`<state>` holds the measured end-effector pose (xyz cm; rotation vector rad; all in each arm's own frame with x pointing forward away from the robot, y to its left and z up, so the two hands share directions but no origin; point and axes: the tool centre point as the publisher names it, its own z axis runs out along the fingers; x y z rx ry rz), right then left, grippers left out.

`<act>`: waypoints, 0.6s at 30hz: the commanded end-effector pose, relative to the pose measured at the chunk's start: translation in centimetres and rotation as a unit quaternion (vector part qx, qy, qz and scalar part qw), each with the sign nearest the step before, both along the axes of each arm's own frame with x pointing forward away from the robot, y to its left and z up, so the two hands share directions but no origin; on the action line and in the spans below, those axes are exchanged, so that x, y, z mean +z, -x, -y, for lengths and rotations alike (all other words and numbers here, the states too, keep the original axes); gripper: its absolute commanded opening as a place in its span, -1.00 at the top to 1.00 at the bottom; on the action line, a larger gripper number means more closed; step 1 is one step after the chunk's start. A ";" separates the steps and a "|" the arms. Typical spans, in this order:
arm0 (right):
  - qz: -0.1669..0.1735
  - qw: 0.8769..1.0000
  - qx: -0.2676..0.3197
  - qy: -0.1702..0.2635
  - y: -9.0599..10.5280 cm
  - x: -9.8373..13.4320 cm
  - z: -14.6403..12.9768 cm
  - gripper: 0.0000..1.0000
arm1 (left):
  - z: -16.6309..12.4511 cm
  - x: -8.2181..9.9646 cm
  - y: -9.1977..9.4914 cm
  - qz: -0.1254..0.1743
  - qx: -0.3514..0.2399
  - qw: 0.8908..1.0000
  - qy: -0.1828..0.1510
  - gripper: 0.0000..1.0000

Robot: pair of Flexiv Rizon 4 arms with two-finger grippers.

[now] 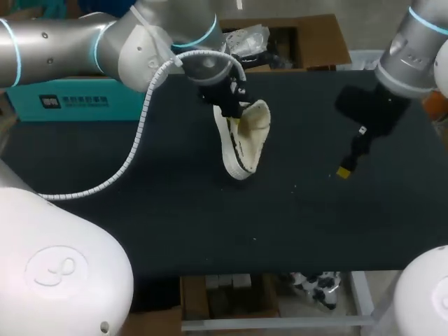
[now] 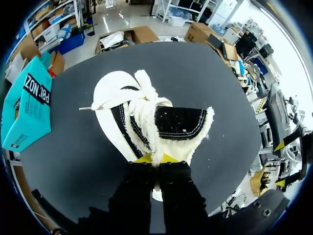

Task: Open the shoe tongue, take the insole out of the shoe, put the insole back into the shoe, and pack the shoe into the shoebox

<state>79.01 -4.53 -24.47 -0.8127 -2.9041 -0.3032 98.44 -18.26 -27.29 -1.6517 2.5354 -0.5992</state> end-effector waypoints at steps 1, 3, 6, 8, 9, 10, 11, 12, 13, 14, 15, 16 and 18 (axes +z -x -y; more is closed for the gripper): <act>0.064 0.966 0.238 0.071 0.2 1.4 1.1 -1.00 | -0.6 3.1 -0.9 0.019 -0.046 0.999 -0.020 1.00; 0.057 0.970 0.230 0.062 -0.1 1.6 1.6 -1.00 | -0.8 4.6 -1.5 0.035 -0.064 0.997 -0.020 1.00; 0.057 0.970 0.230 0.062 -0.1 1.6 1.6 -1.00 | -1.3 7.2 -1.9 0.063 -0.088 0.994 -0.023 1.00; 0.057 0.970 0.230 0.062 -0.1 1.6 1.6 -1.00 | -1.7 9.1 -2.1 0.085 -0.095 0.991 -0.031 1.00; 0.057 0.970 0.230 0.062 -0.1 1.6 1.6 -1.00 | -1.9 10.0 -2.2 0.096 -0.102 0.990 -0.032 1.00; 0.057 0.970 0.230 0.062 -0.1 1.6 1.6 -1.00 | -2.1 11.0 -2.4 0.105 -0.105 0.988 -0.030 1.00; 0.057 0.970 0.230 0.062 -0.1 1.6 1.6 -1.00 | -2.4 11.9 -2.5 0.114 -0.115 0.986 -0.031 1.00; 0.057 0.970 0.230 0.062 -0.1 1.6 1.6 -1.00 | -2.7 13.1 -2.7 0.128 -0.125 0.983 -0.032 1.00; 0.057 0.970 0.230 0.062 -0.1 1.6 1.6 -1.00 | -2.8 13.6 -2.8 0.133 -0.132 0.982 -0.035 1.00; 0.057 0.970 0.230 0.062 -0.1 1.6 1.6 -1.00 | -3.1 14.5 -3.0 0.145 -0.142 0.978 -0.042 1.00; 0.057 0.970 0.230 0.062 -0.1 1.6 1.6 -1.00 | -3.4 15.2 -3.3 0.150 -0.150 0.976 -0.046 1.00; 0.057 0.970 0.230 0.062 -0.1 1.6 1.6 -1.00 | -3.8 15.8 -3.6 0.154 -0.152 0.975 -0.051 1.00; 0.057 0.970 0.230 0.062 -0.1 1.6 1.6 -1.00 | -4.7 16.8 -4.6 0.162 -0.162 0.972 -0.060 1.00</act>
